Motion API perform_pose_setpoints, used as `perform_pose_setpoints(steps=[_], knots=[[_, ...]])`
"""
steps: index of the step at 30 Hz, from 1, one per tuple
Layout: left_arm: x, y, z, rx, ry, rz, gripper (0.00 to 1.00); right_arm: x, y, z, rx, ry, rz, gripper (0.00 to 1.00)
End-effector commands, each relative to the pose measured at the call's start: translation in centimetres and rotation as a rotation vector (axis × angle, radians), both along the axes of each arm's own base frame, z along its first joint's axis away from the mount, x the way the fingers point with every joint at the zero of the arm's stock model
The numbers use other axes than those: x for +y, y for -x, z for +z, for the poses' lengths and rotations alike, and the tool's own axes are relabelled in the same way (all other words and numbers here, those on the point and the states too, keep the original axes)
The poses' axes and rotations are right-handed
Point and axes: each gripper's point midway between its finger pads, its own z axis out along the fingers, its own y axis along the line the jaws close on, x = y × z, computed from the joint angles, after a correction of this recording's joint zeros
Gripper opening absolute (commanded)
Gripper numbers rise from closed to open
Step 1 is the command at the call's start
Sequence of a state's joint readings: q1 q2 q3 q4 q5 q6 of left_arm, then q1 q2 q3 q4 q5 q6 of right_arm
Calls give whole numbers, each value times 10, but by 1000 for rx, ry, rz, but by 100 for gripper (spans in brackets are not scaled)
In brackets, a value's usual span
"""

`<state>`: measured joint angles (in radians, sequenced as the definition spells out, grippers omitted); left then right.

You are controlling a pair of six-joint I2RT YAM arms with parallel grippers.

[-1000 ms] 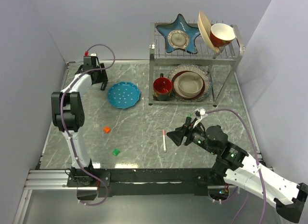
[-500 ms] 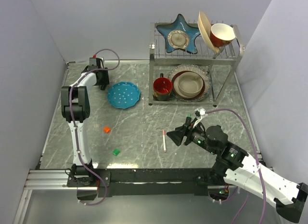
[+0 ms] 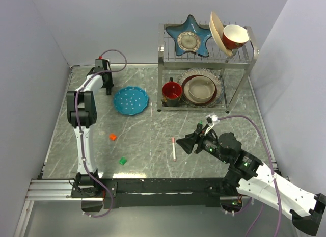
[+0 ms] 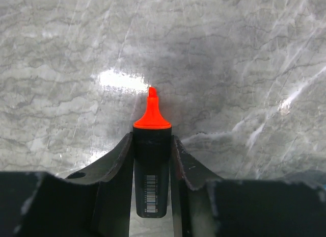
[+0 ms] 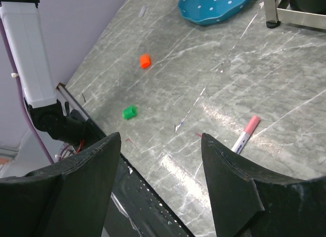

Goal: Insert the pens into the pen caps

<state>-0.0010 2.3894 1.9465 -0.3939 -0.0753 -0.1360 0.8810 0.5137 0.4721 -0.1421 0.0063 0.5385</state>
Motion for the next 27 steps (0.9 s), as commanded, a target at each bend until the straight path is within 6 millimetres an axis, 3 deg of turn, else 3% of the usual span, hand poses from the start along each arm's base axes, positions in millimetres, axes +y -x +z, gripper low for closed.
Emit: perform_pose_setpoints(steps=[1, 3, 6, 7, 9, 10, 12, 13, 15, 17, 22, 24, 26, 27], knots=[[0, 24, -12, 96, 25, 70, 6, 2, 0, 40, -61, -91, 3, 72], [-3, 32, 2, 82, 63, 99, 1, -1, 2, 44, -67, -98, 1, 72], [-5, 43, 34, 44, 101, 147, 1, -2, 3, 50, -83, -106, 4, 73], [-4, 48, 56, 12, 112, 170, 1, -3, 3, 50, -84, -103, 3, 74], [0, 56, 79, -23, 109, 205, 1, -4, 4, 55, -83, -104, 4, 74], [1, 63, 103, -63, 121, 228, 1, -4, 4, 57, -84, -109, 4, 74], [0, 72, 126, -110, 145, 241, 1, -1, 9, 60, -79, -123, 27, 74], [-2, 84, 145, -144, 169, 249, 1, -1, 9, 61, -76, -128, 26, 75], [-11, 96, 164, -183, 217, 224, 1, 1, 9, 63, -65, -141, 30, 75], [-21, 120, 185, -224, 284, 209, 1, 5, 10, 66, -47, -154, 44, 75], [-78, 184, 226, -345, 538, 44, 1, 24, 9, 69, 26, -199, 79, 75], [-107, 206, 240, -380, 597, -37, 1, 35, 6, 71, 47, -208, 92, 74], [-123, 234, 252, -425, 636, -69, 1, 50, 5, 69, 73, -200, 111, 74], [-144, 248, 253, -417, 656, -119, 1, 56, 6, 68, 85, -189, 117, 74]])
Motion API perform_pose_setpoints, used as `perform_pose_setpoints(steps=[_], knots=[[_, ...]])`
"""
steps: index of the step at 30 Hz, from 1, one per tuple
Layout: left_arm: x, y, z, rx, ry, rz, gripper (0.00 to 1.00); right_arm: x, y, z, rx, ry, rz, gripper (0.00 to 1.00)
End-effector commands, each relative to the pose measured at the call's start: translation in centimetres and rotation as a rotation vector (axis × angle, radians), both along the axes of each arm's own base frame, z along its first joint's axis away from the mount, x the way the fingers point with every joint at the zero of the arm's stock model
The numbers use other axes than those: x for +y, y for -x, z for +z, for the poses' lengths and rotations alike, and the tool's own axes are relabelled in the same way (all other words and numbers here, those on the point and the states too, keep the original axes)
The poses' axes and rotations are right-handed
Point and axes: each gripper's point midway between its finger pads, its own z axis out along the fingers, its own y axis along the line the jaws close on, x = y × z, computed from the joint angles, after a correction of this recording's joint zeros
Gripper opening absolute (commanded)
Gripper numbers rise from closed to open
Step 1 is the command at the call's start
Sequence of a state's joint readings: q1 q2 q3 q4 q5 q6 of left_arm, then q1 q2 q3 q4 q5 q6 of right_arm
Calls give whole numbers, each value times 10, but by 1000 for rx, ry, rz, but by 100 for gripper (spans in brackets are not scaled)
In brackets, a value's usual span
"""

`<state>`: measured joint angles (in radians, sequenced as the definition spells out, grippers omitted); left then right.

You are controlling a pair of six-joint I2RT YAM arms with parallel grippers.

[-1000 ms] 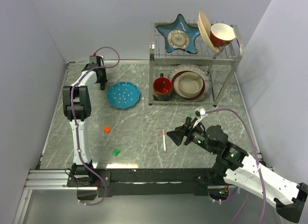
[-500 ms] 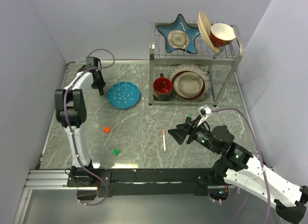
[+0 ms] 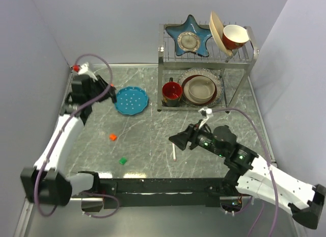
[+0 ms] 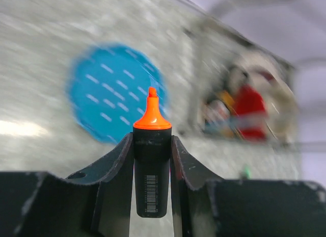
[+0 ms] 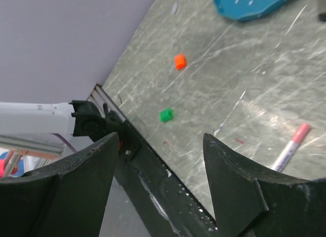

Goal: Insert the pens into the pen caps

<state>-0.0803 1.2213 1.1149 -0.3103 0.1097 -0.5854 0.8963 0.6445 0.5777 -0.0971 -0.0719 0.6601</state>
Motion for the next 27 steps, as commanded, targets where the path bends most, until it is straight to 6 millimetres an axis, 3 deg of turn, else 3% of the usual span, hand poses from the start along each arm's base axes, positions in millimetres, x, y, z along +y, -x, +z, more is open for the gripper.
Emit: perform_pose_setpoints(steps=[1, 2, 3, 6, 7, 12, 16, 24, 27], knots=[[-68, 51, 25, -98, 158, -162, 1, 35, 4, 46, -10, -98, 61, 74], [-76, 59, 29, -116, 180, -180, 1, 46, 0, 36, 9, -58, 55, 74], [-94, 73, 31, -125, 208, -231, 1, 54, -1, 42, 1, -70, 57, 74], [-116, 110, 30, -147, 352, -288, 1, 81, -4, 43, 5, -61, 58, 74], [-119, 115, 28, -144, 371, -293, 1, 88, -5, 51, 0, -76, 61, 74], [-126, 140, 23, -142, 467, -340, 1, 120, -19, 45, 11, -54, 56, 73], [-119, 144, 22, -145, 451, -313, 1, 145, -26, 52, 2, -43, 81, 70], [-117, 151, 21, -143, 468, -314, 1, 160, -48, 54, -11, 26, 2, 62], [-125, 157, 20, -127, 518, -356, 1, 163, -55, 44, -1, 75, -30, 56]])
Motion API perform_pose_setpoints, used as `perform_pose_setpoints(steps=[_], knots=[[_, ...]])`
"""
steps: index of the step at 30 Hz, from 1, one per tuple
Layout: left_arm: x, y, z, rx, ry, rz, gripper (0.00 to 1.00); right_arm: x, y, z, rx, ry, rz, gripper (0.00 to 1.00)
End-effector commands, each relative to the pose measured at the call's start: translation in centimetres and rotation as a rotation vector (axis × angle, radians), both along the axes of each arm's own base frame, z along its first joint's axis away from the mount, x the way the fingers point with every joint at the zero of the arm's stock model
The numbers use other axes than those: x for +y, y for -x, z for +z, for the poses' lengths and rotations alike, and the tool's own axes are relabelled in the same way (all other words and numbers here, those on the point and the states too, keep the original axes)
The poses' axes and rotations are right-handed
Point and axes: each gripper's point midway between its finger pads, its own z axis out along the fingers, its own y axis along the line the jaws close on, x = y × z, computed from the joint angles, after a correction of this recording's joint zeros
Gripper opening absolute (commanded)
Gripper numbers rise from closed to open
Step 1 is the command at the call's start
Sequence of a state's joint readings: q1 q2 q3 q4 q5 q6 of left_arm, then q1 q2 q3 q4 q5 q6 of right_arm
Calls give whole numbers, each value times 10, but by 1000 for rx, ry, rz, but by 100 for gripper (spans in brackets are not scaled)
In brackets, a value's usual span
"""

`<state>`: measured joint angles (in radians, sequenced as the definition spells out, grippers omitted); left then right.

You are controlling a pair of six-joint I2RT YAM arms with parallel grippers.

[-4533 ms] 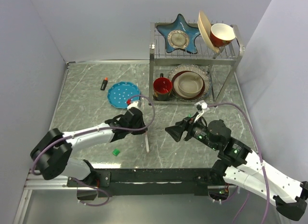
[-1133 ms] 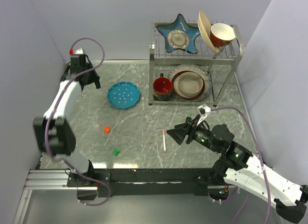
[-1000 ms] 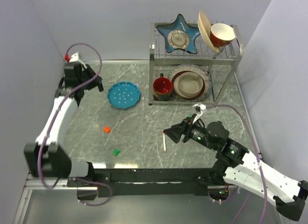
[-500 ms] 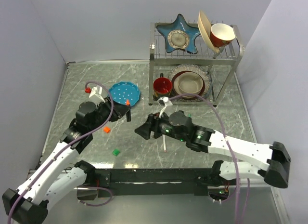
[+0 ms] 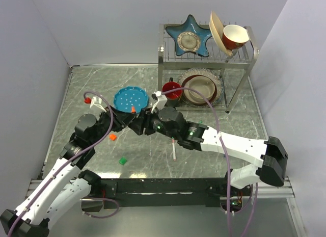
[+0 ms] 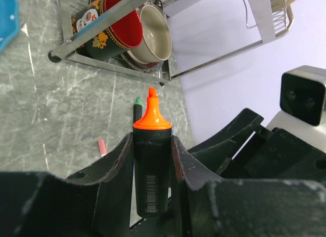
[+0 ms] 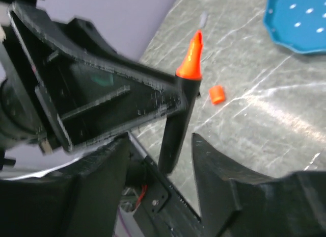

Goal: Insert the pens into the pen caps

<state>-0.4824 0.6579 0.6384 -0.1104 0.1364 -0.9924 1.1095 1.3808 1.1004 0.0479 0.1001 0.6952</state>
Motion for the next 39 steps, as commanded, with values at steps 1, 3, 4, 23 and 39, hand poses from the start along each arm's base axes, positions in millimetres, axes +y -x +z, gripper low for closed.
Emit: perform_pose_setpoints(steps=[1, 3, 4, 23, 39], knots=[[-11, 8, 8, -10, 79, -65, 1, 1, -14, 7, -28, 39, -71, 53], [-12, 9, 7, -6, 75, -67, 1, 1, -16, 4, -28, 51, -80, 43], [-9, 7, 8, -8, 68, -48, 1, 1, -16, 2, -24, 61, -81, 40], [10, 9, 14, -5, -23, 31, 57, -6, -13, -18, -44, 74, -71, 0], [61, -24, -30, -168, -896, -45, 77, -91, 12, -34, -81, 6, -146, 0]])
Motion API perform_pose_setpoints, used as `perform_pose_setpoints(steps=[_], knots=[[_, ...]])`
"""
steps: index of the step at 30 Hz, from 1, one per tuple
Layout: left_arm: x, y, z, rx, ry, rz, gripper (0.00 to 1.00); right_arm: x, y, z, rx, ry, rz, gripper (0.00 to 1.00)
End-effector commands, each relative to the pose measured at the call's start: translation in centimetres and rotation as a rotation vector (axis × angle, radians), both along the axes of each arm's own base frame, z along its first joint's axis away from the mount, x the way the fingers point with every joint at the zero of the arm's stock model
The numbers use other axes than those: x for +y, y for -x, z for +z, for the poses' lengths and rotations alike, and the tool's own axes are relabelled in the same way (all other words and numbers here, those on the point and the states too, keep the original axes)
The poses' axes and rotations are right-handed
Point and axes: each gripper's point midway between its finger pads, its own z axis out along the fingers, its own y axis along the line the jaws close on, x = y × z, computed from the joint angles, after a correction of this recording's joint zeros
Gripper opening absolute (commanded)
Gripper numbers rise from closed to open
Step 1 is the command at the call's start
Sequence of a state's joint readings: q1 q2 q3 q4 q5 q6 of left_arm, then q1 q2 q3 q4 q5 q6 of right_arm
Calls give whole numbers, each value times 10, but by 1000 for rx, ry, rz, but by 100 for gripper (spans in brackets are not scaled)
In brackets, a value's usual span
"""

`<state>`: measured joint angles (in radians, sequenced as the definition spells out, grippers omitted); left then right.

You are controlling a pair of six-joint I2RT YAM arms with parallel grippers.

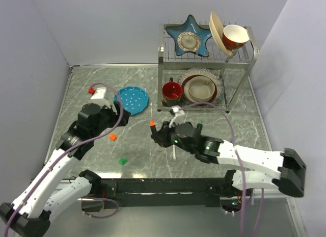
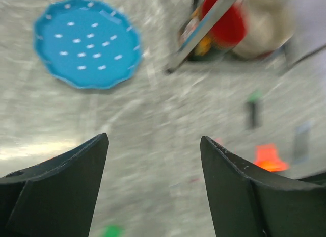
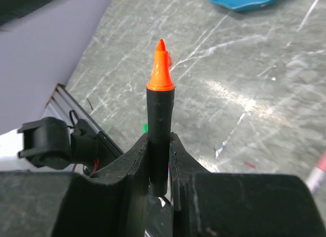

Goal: Insert the pens into the pen caps

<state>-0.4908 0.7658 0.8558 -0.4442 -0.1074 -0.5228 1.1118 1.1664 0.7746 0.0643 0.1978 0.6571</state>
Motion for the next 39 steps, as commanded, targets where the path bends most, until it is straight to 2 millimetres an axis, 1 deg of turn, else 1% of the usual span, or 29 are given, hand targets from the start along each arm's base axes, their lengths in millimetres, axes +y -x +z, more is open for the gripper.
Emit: perform_pose_setpoints(steps=[1, 2, 3, 4, 5, 6, 7, 8, 9, 10, 12, 13, 14, 15, 16, 17, 18, 20, 21, 23, 24, 25, 28, 30, 34, 36, 39], knots=[[15, -8, -15, -55, -445, -187, 77, -34, 2, 39, -91, -136, -69, 0], [24, -13, -19, -49, -510, -163, 77, -40, 4, 41, -96, -145, -72, 0], [31, -16, -25, -62, -628, -204, 77, -46, 6, 42, -102, -148, -75, 0], [34, -20, -33, -58, -688, -226, 78, -57, 10, 49, -118, -176, -81, 0], [37, -22, -38, -62, -745, -243, 78, -62, 12, 50, -120, -184, -88, 0], [38, -24, -54, -64, -833, -313, 77, -69, 14, 50, -121, -185, -96, 0], [35, -19, -65, -45, -872, -394, 76, -78, 16, 56, -134, -208, -108, 0], [30, -13, -77, -27, -903, -486, 75, -84, 16, 57, -139, -211, -119, 0], [20, -9, -92, -15, -938, -633, 74, -89, 18, 58, -142, -215, -127, 0], [20, -3, -101, 15, -961, -694, 73, -98, 20, 59, -148, -225, -137, 0], [15, 0, -113, -5, -998, -800, 73, -107, 21, 58, -154, -229, -151, 0], [15, -1, -116, -19, -1014, -814, 73, -113, 23, 62, -167, -243, -159, 0], [15, -3, -119, -30, -1026, -822, 74, -117, 24, 60, -164, -233, -164, 0], [20, -2, -129, -18, -1065, -837, 74, -120, 24, 61, -169, -230, -172, 0], [21, -5, -133, -19, -1082, -837, 74, -125, 25, 67, -178, -243, -179, 0], [23, -4, -139, -3, -1096, -849, 74, -131, 24, 67, -180, -235, -198, 0], [27, -2, -151, 29, -1117, -875, 74, -134, 23, 68, -185, -236, -206, 0], [29, -4, -162, 44, -1146, -890, 74, -141, 24, 75, -199, -257, -221, 0], [37, -6, -171, 76, -1192, -889, 74, -143, 24, 77, -204, -261, -224, 0], [44, -12, -176, 91, -1229, -877, 74, -148, 25, 82, -215, -279, -233, 0], [47, -13, -183, 113, -1243, -893, 74, -151, 24, 82, -217, -275, -244, 0], [50, -16, -186, 129, -1250, -890, 74, -153, 25, 85, -220, -279, -248, 0], [57, -18, -201, 220, -1260, -905, 72, -159, 22, 87, -229, -267, -275, 0], [59, -21, -210, 249, -1265, -921, 70, -163, 19, 85, -235, -251, -298, 0], [65, -25, -217, 274, -1278, -917, 71, -165, 18, 86, -244, -250, -308, 0], [74, -26, -220, 305, -1307, -900, 71, -166, 18, 86, -248, -245, -310, 0], [81, -31, -221, 310, -1333, -884, 71, -168, 17, 89, -257, -243, -316, 0]])
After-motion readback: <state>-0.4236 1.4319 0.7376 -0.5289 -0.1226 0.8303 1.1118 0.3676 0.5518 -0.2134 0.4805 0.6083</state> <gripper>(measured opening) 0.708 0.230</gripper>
